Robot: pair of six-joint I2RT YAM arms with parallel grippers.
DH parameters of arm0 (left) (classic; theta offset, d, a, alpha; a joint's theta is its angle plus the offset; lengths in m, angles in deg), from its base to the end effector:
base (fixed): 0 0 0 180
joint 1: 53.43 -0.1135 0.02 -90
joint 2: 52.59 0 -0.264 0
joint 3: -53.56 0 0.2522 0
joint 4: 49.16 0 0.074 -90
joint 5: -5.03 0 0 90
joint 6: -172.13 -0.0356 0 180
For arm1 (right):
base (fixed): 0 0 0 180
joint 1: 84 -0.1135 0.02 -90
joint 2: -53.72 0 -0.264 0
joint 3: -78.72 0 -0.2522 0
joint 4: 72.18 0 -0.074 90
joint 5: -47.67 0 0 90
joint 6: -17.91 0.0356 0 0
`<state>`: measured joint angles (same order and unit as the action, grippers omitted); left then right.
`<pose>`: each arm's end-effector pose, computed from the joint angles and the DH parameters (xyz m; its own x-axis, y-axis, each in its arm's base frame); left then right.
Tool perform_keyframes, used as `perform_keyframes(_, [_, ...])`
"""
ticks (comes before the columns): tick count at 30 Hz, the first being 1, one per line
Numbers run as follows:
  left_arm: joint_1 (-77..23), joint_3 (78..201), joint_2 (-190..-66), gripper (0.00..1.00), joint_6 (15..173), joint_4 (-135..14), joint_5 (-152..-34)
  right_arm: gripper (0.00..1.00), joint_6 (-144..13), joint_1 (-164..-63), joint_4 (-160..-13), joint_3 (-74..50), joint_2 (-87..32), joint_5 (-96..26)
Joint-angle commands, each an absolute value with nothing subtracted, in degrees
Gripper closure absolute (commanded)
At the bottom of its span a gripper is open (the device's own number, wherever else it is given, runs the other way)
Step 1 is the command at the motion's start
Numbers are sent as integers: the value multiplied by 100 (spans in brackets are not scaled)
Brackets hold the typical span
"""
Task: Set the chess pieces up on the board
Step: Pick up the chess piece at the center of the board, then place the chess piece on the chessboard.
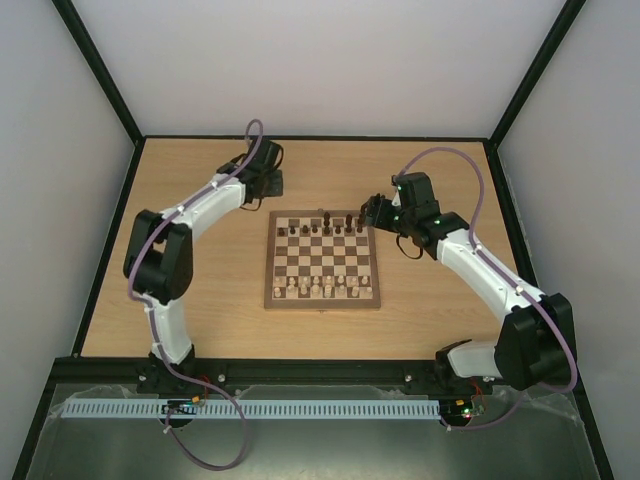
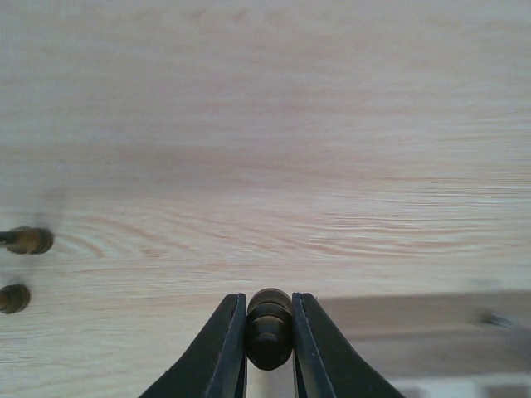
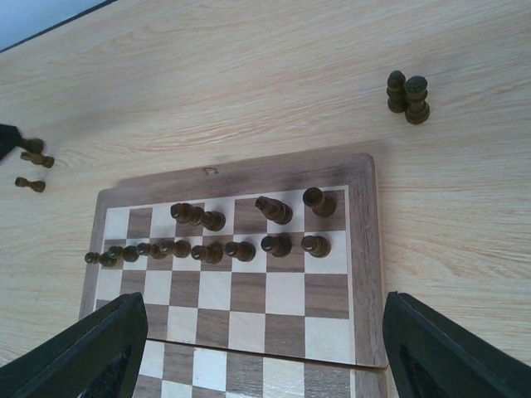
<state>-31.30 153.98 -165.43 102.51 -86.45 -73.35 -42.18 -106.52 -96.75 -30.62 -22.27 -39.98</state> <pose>0.4095 -0.1588 0.2195 -0.7488 -0.0637 -0.6597 -0.0133 0.9966 -0.0812 0.2786 0.1171 0.2916 -0.6063 0.2879 -0.7412 -0.1306 0.8834 0.4500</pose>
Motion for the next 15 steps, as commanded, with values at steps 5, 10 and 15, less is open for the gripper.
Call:
perform_keyframes(5, [-2304,15557,-15920,91,10224,-9184,-7765,21,-4199,-10681,-9709,-3141,-1988,-3976])
perform_keyframes(10, [-1894,15743,-16153,90,10220,-9289,-7763,21,-4206,-10685,-9728,-3139,-1909,-3966])
perform_keyframes(15, [-1744,15884,-16500,90,10242,-9302,-7795,21,-4212,-10684,-9752,-3138,-1827,-3986])
